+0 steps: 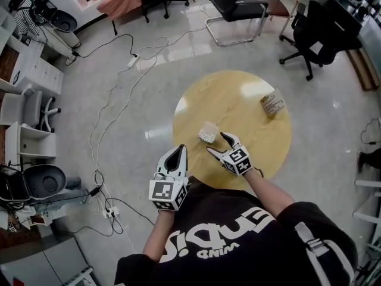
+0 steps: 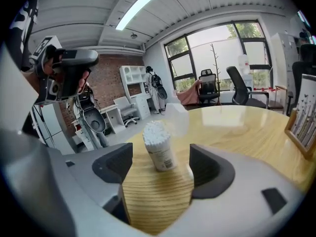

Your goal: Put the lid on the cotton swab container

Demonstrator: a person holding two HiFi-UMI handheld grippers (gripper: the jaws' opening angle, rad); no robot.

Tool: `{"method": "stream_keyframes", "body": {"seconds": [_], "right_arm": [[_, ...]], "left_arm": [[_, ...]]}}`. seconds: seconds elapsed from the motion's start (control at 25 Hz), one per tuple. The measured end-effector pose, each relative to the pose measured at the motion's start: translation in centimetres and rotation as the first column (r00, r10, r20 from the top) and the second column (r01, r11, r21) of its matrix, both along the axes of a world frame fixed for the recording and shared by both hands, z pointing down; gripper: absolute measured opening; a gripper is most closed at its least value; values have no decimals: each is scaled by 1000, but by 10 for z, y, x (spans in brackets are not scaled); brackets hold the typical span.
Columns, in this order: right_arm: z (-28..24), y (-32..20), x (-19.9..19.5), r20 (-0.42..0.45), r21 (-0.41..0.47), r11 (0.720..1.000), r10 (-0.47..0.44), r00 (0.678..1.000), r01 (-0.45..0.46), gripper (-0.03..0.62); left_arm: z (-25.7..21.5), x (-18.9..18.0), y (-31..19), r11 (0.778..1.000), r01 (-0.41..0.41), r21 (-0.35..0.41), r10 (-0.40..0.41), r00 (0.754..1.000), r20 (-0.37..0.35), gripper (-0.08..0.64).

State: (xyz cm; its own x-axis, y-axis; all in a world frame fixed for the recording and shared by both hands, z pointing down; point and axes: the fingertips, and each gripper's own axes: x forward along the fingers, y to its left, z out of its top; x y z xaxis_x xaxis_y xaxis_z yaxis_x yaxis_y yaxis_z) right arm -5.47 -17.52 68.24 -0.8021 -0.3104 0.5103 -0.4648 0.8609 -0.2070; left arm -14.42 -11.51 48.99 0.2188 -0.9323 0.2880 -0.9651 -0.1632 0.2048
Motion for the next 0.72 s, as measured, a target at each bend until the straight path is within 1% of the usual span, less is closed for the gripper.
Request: {"method": "stream_keyframes", "body": {"seconds": [0.12,0.24,0.56,0.6,0.68,0.72], "right_arm": [[9,-5,-10,-19,-12,1000,1,1000,-2,356],[13,-4,-20,-50,-3,999,-40,998,40,356],[22,-8,-22,-86,-12,998,-68,994,68,351],[21,-9,-22,-87,-8,998,-66,994,65,342],[22,-10,-23,-87,-7,998,-62,994,61,294],[22,-10,-23,-85,-10,998,-62,994,61,282]], "left_arm": [[2,-5,3,1000,3,-7,-3,1000,-2,11],[3,-9,6,1000,8,-15,-8,1000,-2,11],[2,-17,5,1000,28,-12,-28,999,-16,11],[1,-17,4,1000,28,-12,-28,999,-16,11],[0,-18,3,1000,25,-10,-25,1000,-16,11],[0,-19,2,1000,24,-9,-24,1000,-15,11]]}}
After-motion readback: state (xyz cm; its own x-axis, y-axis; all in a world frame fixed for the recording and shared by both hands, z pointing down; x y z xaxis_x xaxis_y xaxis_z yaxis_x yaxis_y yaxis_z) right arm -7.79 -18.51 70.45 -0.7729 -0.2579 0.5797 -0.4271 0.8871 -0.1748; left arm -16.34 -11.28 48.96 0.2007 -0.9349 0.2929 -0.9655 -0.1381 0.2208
